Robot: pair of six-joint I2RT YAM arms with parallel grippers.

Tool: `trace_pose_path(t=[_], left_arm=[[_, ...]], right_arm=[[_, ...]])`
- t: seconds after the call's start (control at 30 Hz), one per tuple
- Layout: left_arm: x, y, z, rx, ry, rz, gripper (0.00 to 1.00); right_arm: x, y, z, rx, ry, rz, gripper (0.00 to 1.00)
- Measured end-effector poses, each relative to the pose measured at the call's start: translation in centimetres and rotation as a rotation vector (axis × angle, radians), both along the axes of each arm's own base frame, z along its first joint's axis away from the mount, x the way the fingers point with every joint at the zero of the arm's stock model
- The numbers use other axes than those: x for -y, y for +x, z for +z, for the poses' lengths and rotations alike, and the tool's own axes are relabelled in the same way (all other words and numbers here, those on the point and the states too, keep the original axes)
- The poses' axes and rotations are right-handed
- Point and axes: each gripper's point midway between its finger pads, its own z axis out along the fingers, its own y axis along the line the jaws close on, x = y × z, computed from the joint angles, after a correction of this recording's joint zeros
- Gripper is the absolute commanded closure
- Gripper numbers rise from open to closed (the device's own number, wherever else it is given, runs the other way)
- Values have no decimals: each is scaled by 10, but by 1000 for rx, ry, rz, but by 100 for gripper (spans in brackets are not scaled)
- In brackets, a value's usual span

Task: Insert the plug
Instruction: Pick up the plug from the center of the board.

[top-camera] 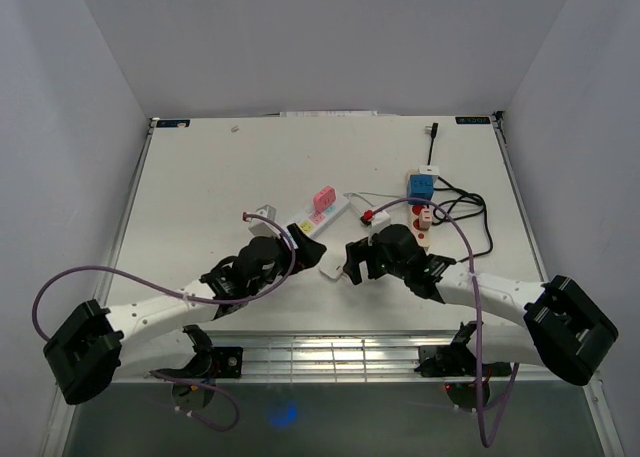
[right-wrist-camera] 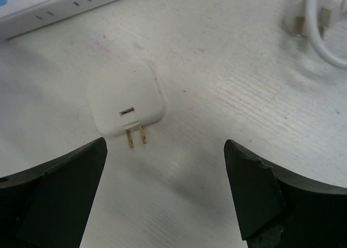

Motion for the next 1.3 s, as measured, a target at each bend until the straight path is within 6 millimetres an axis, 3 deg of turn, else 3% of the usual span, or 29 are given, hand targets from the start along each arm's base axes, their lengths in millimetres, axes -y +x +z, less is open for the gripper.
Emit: trace_pose_path(t=[0.2, 0.43, 0.53, 0.8, 1.17, 1.3], left_arm=[[-20, -7, 31, 53, -26, -4, 2], [-42, -23, 55, 108, -49, -30, 2], [-45, -29, 54, 104, -38, -48, 2], [-46, -43, 24, 18, 54, -112, 2], [-47, -47, 39, 33, 73, -148, 2], [-47, -47, 45, 39, 76, -150, 2]], right_arm=[[-22, -16, 2, 53, -13, 143, 8], [-35, -21, -20, 46, -92, 236, 10], [-44, -19, -22, 55, -115, 267, 10], [-67, -12, -17, 120, -164, 317, 10], [-63, -7, -27, 120, -229, 311, 10], [-62, -7, -31, 109, -243, 313, 3]])
